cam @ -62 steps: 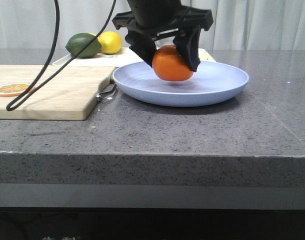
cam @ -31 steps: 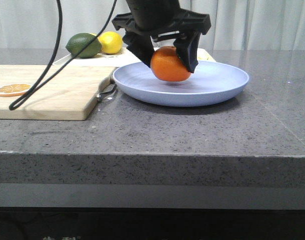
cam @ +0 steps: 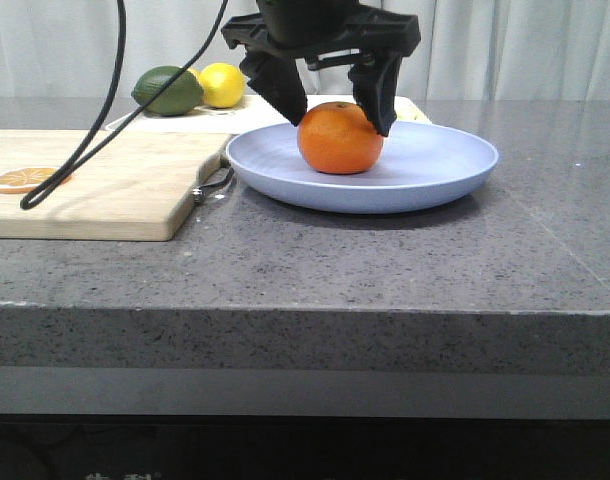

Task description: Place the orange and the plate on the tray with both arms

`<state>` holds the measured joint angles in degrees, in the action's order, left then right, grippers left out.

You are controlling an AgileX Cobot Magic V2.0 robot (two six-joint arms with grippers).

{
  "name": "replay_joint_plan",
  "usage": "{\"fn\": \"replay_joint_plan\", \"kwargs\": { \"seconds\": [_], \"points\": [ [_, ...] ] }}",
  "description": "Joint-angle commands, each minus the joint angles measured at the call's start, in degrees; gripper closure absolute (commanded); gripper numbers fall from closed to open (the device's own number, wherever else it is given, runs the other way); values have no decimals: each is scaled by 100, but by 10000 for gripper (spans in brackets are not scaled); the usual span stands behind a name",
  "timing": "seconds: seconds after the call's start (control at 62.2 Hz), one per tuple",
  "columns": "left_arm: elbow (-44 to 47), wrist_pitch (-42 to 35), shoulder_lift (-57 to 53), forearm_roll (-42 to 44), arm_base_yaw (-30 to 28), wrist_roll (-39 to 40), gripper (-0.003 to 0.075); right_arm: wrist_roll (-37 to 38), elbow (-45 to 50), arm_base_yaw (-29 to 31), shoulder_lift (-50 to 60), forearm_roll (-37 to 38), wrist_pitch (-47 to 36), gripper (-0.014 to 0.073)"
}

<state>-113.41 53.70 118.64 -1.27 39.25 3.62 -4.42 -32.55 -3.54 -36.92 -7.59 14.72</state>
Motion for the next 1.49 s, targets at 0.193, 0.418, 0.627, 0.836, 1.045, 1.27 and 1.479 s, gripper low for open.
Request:
{"fn": "replay_joint_plan", "kwargs": {
  "seconds": [0.193, 0.418, 0.627, 0.836, 1.045, 1.27, 1.479],
  "points": [
    [-810, 315, -439, 213, 45, 9, 141, -54, -203, -1, -28, -4, -466, -48],
    [-866, 413, -437, 214, 45, 9, 401, -54, -203, -1, -28, -4, -466, -48],
    [-866, 446, -437, 223, 45, 9, 718, -54, -203, -1, -28, -4, -466, -48],
    [-866, 914, -489, 562, 45, 9, 738, -54, -203, -1, -28, -4, -466, -48],
    [-866, 1782, -738, 1066, -86, 71, 738, -54, -203, -1, -28, -4, -466, -48],
    [-701, 1954, -1151, 692, -512, 71, 738, -54, -203, -1, -28, -4, -466, -48],
    [200, 1907, -1880, 612, -1121, 71, 738, -54, -203, -1, -28, -4, -466, -48]
  ]
}}
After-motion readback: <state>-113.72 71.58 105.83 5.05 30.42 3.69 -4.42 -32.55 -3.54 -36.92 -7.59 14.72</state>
